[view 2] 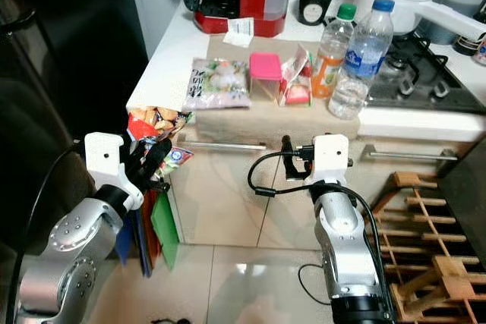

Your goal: Restocking fridge

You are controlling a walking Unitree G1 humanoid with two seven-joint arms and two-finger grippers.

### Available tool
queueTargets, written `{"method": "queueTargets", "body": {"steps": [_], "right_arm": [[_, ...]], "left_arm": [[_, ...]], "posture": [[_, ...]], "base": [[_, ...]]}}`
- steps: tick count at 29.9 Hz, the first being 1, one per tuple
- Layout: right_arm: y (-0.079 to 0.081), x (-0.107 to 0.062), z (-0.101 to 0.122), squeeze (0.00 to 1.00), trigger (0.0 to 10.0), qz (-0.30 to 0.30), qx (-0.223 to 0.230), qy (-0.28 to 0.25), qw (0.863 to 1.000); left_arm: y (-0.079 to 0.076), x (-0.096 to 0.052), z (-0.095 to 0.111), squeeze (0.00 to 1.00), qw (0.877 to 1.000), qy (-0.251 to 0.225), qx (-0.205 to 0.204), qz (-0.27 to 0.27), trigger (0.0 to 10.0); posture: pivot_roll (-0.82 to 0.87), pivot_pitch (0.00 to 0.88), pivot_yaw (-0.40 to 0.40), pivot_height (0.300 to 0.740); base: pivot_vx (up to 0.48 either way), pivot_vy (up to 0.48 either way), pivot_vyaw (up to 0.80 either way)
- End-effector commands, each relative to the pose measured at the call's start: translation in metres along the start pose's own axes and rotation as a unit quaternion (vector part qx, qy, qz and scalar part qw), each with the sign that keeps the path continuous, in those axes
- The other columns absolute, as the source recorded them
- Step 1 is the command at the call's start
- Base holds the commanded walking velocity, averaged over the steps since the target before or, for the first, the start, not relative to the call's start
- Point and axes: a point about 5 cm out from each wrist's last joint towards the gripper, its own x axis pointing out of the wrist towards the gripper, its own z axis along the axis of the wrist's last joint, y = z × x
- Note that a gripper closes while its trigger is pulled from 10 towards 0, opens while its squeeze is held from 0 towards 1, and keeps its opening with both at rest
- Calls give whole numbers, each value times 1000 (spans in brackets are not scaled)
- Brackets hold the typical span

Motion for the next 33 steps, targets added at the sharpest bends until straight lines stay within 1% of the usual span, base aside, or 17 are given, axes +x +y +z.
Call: {"method": "queueTargets", "body": {"steps": [1, 7, 20, 24, 27, 33], "right_arm": [[0, 2, 2, 0, 10000, 2, 6, -8, 1000], [1, 3, 1, 0, 10000, 2, 8, -6, 1000], [2, 3, -2, 0, 10000, -1, 12, -5, 1000], [1, 2, -4, 0, 10000, -7, 20, 1, 1000], [1, 2, -4, 0, 10000, -5, 19, 4, 1000], [1, 2, -2, 0, 10000, -4, 19, -5, 1000]], "left_arm": [[0, 1, 5, 0, 1000, -15, 4, -3, 10000], [-1, 2, 5, 0, 1000, -17, 12, -3, 10000], [-2, 1, 4, 0, 1000, -17, 13, -9, 10000], [-3, 1, 4, 0, 1000, -15, 13, -15, 10000], [-3, 1, 3, 0, 1000, -14, 14, -17, 10000], [-4, 1, 3, 0, 1000, -14, 16, -21, 10000]], "posture": [[-112, 0, 20, 740], [-112, 0, 22, 740], [-109, 0, 30, 740], [-109, 0, 31, 740], [-109, 0, 31, 740], [-112, 0, 33, 740]], "base": [[0, 0, 0], [0, 0, 0], [0, 0, 0], [-247, 0, 0], [-247, 0, -535], [-249, 0, -90]]}}
